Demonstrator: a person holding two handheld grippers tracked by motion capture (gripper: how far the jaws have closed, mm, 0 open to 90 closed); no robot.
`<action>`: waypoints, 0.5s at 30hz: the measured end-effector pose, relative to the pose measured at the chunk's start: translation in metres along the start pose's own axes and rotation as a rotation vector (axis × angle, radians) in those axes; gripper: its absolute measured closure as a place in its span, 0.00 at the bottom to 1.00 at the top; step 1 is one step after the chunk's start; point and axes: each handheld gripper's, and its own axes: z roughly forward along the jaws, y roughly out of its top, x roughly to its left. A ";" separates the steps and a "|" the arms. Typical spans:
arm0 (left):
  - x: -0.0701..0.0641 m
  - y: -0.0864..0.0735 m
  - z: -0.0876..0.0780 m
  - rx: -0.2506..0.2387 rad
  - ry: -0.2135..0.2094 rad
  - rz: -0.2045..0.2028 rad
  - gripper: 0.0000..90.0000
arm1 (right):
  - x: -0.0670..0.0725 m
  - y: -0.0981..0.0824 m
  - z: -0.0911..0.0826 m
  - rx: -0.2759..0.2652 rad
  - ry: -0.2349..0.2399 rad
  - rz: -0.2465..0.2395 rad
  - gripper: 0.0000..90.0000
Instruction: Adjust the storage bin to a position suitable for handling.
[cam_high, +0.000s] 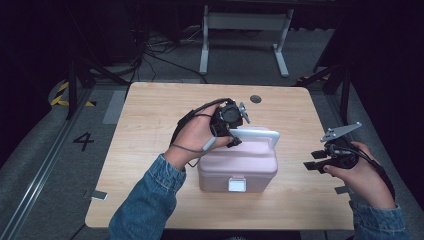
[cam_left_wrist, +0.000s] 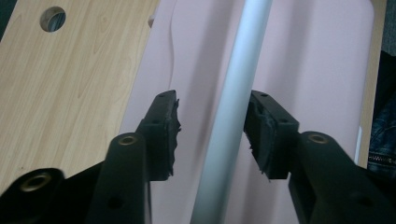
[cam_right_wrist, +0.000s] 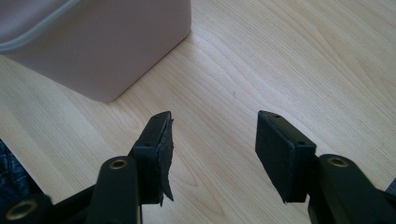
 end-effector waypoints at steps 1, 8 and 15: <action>-0.001 0.000 0.000 -0.003 0.002 -0.010 0.70 | 0.000 0.000 0.000 0.001 0.002 0.001 0.53; -0.001 0.004 -0.006 -0.026 -0.027 0.003 0.80 | 0.001 0.001 0.001 0.004 0.004 -0.002 0.53; 0.001 0.010 -0.011 -0.011 -0.026 0.019 0.82 | 0.001 0.001 0.000 -0.002 0.002 -0.004 0.53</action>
